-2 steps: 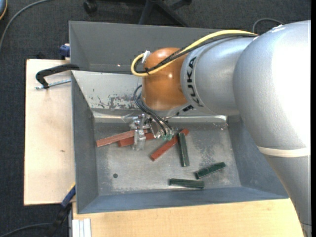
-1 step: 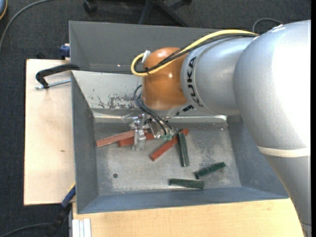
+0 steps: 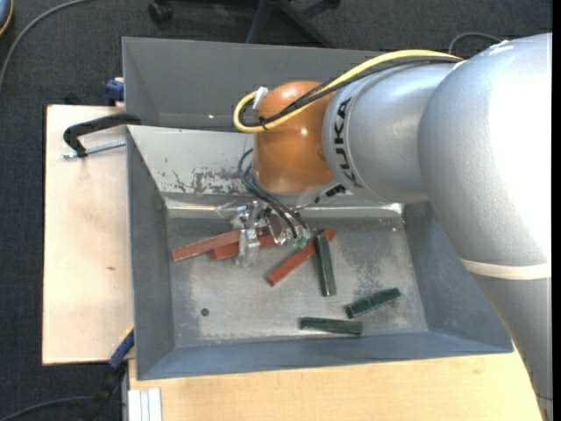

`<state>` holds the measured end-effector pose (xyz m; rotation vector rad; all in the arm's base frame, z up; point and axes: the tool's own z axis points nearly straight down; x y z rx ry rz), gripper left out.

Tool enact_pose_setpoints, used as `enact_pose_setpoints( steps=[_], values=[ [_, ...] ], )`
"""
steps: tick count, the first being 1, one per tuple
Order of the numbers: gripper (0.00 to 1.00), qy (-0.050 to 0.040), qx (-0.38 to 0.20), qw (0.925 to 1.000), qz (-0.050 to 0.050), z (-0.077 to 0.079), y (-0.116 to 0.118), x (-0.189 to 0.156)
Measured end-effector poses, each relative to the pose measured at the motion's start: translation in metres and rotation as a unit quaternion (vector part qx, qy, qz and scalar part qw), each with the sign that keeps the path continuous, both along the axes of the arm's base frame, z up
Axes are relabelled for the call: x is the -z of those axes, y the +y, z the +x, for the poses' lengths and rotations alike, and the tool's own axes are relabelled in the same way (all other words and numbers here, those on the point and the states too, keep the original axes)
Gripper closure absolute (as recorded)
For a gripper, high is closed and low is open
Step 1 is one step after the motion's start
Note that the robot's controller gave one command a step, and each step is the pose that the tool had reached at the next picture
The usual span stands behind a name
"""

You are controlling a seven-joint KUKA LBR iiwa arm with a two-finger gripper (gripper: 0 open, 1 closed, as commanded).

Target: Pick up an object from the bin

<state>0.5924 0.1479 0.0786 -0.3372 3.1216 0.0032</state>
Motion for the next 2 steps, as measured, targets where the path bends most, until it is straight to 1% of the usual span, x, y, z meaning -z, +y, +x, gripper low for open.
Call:
enact_pose_setpoints(
  steps=[1,2],
  values=[
    [1.00,-0.0017,0.000,1.0000,0.000,0.0012,0.0004,-0.0085],
    [1.00,0.0011,0.000,1.0000,0.000,-0.0002,0.0003,-0.0181]
  ],
)
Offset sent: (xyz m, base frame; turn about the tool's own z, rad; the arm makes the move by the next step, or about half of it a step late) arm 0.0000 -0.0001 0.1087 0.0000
